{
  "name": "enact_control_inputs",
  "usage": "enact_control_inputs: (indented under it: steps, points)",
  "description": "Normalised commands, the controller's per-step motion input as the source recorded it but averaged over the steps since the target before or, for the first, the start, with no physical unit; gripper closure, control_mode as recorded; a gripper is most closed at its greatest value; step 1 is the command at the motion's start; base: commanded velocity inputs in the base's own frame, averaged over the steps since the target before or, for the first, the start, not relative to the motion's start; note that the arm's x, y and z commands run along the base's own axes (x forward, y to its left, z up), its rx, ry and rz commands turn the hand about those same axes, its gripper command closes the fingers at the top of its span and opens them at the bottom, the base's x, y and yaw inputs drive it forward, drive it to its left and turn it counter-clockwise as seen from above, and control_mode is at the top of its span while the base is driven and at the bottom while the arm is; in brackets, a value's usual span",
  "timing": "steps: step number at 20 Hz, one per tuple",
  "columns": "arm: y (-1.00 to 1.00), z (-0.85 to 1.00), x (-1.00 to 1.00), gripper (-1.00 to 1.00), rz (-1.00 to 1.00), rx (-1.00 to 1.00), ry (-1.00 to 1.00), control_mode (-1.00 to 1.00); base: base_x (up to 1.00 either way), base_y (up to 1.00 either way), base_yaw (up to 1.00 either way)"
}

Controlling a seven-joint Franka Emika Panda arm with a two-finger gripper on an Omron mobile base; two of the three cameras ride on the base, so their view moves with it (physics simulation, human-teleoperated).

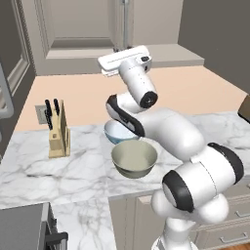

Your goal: Open the cabinet. Pick the bowls from the counter and place them in the cabinet. Then close the cabinet.

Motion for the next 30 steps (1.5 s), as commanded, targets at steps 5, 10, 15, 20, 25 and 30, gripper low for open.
enact_control_inputs:
  steps: [5, 10, 15, 20, 25, 30]
  points:
    - [1.00, 0.30, -0.90, 1.00, 0.09, -0.28, -0.03, -1.00, 0.00, 0.00, 0.00]
    - [1.00, 0.30, -1.00, 1.00, 0.08, -0.14, 0.00, -1.00, 0.00, 0.00, 0.00]
    - [1.00, 0.13, -1.00, 1.00, 0.01, -0.04, 0.00, -1.00, 0.00, 0.00, 0.00]
    - [1.00, 0.01, -1.00, 1.00, 0.00, 0.00, 0.03, -1.00, 0.00, 0.00, 0.00]
    - [1.00, 0.00, -1.00, 1.00, 0.00, 0.00, 0.03, -1.00, 0.00, 0.00, 0.00]
    - [1.00, 0.00, -0.97, 1.00, 0.00, 0.00, 0.07, -1.00, 0.00, 0.00, 0.00]
